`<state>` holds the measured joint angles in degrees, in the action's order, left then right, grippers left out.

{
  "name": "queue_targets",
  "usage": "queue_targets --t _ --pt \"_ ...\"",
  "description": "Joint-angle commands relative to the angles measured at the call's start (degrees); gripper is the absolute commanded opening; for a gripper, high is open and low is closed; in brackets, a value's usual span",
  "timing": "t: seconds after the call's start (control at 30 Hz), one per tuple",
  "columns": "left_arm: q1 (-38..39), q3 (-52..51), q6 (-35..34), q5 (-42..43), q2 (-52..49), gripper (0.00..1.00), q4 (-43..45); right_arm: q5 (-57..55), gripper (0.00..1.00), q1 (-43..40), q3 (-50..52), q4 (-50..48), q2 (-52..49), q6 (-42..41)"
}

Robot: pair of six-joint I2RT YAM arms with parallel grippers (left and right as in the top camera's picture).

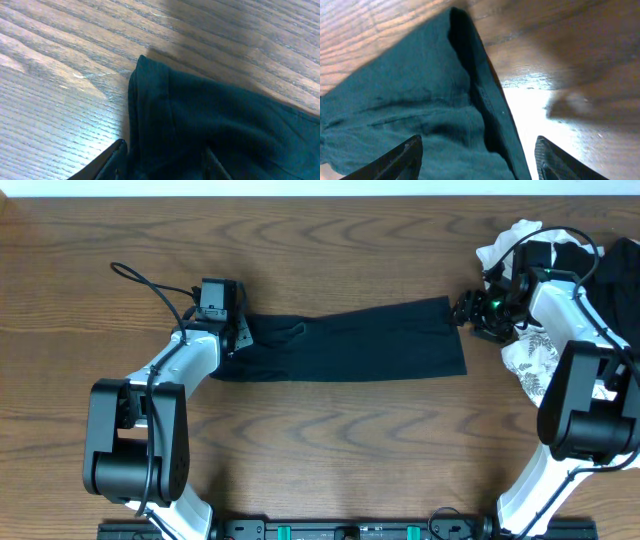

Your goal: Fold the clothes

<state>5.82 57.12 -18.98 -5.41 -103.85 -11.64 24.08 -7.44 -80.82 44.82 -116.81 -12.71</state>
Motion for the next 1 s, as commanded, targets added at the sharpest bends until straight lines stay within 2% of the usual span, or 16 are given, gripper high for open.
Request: queue_targets --t 0.0,0.4,0.97 --pt "-0.07 0.48 1.18 -1.25 -0.79 0.49 -0.26 1.9 0.71 0.74 0.33 -0.26 -3.02 0.74" --pt "-0.07 0.48 1.18 -1.25 -0.79 0.49 -0.9 1.84 0.72 2.93 0.33 -1.36 -6.38 -1.14" --pt "-0.07 0.48 1.18 -1.25 -0.79 0.49 -1.79 0.35 0.63 3.04 0.35 -3.74 -6.43 -6.6"
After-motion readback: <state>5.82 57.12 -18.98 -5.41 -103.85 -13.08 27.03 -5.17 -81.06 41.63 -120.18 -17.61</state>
